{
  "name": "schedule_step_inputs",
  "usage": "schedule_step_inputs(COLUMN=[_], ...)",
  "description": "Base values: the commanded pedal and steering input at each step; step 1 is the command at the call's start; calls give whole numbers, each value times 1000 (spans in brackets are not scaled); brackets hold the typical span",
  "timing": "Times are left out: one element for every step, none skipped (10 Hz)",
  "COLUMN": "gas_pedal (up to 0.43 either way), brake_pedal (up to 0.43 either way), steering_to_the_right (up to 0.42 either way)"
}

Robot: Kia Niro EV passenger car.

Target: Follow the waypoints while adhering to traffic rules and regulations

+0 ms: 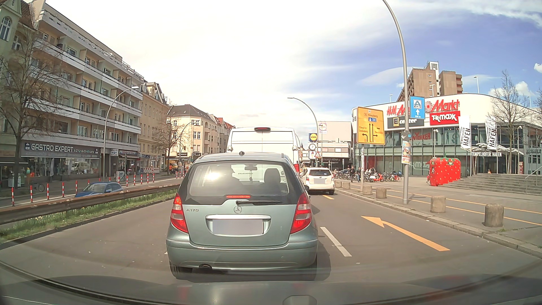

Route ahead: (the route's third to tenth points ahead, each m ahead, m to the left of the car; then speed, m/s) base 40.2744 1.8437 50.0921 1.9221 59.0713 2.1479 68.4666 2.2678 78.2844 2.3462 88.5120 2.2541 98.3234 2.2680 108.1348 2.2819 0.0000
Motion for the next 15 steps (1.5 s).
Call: schedule_step_inputs(gas_pedal=[0,0,0,0,0,0,0,0,0,0,0,0,0,0,0], brake_pedal=[421,415,415,421,415,415,415,415,402,354,287,177,67,24,6], steering_to_the_right=[-12,-12,-12,-12,-12,-12,-12,-12,-12,-13,-12,-12,-13,-12,-13])
